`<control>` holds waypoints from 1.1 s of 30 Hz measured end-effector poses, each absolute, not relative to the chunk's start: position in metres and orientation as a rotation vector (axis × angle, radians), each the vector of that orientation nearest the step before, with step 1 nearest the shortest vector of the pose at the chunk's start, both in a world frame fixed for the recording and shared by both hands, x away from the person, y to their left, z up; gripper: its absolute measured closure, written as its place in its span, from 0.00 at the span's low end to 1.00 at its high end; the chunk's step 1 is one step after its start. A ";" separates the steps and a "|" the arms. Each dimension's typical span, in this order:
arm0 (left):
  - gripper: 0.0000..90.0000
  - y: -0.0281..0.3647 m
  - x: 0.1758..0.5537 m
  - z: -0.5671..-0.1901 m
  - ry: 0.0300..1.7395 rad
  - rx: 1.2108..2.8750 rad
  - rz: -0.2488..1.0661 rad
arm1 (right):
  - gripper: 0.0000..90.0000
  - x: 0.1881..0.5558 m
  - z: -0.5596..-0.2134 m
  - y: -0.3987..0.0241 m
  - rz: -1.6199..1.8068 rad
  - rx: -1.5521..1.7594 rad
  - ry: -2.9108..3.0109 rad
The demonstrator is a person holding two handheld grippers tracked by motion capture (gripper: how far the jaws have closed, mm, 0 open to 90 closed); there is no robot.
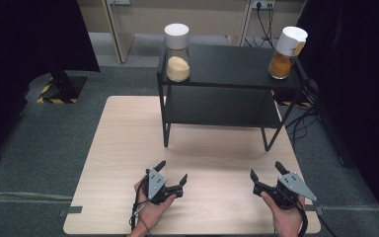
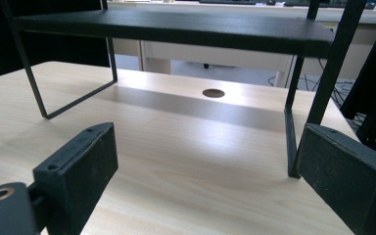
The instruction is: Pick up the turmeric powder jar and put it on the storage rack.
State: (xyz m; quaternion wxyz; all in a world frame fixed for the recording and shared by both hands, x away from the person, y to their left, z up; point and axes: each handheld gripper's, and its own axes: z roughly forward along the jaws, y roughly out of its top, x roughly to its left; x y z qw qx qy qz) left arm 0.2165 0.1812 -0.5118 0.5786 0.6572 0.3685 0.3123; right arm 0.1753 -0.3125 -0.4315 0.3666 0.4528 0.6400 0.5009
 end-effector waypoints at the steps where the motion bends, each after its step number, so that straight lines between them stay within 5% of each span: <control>1: 0.09 0.181 0.216 -0.512 0.862 1.537 0.730 | 0.09 0.175 -0.433 -0.312 1.285 1.167 1.646; 33: 0.09 0.181 0.216 -0.512 0.862 1.538 0.732 | 0.09 0.170 -0.467 -0.310 1.262 1.190 1.716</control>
